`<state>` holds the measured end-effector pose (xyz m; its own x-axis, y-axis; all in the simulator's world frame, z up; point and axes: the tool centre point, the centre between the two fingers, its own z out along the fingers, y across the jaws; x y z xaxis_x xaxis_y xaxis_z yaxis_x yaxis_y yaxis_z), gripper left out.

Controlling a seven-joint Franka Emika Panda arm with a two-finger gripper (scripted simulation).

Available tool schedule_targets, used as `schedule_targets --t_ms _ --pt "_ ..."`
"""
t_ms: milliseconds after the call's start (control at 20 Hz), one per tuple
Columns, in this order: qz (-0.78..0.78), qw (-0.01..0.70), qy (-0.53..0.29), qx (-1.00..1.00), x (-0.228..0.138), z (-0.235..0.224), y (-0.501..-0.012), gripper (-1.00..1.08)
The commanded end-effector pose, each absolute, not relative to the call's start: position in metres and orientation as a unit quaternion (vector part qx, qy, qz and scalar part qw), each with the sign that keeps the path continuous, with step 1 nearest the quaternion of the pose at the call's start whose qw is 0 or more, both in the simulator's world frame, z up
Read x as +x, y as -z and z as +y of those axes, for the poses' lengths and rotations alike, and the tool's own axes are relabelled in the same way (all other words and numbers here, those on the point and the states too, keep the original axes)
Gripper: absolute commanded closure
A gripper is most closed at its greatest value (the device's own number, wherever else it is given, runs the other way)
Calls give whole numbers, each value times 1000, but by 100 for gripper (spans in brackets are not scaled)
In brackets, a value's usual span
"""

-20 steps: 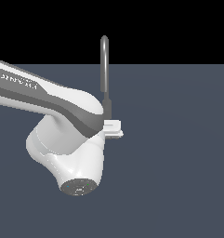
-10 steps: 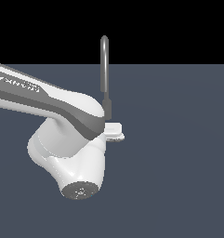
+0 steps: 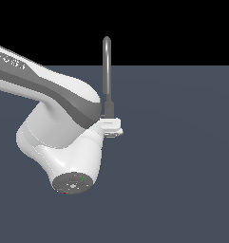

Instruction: Turn on the faucet by rotating a designated handle.

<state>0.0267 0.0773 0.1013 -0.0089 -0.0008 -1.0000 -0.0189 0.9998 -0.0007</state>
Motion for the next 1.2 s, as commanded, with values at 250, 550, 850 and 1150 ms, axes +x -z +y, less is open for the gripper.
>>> schedule_targets --t_ms 250,550,850,1150 --pt "709 705 -6 -6 27 70 -121 108" --pt "708 706 -5 -5 27 60 -145 108" --pt "718 696 -11 -11 26 60 -135 108" --pt "712 702 -7 -8 27 32 -154 108"
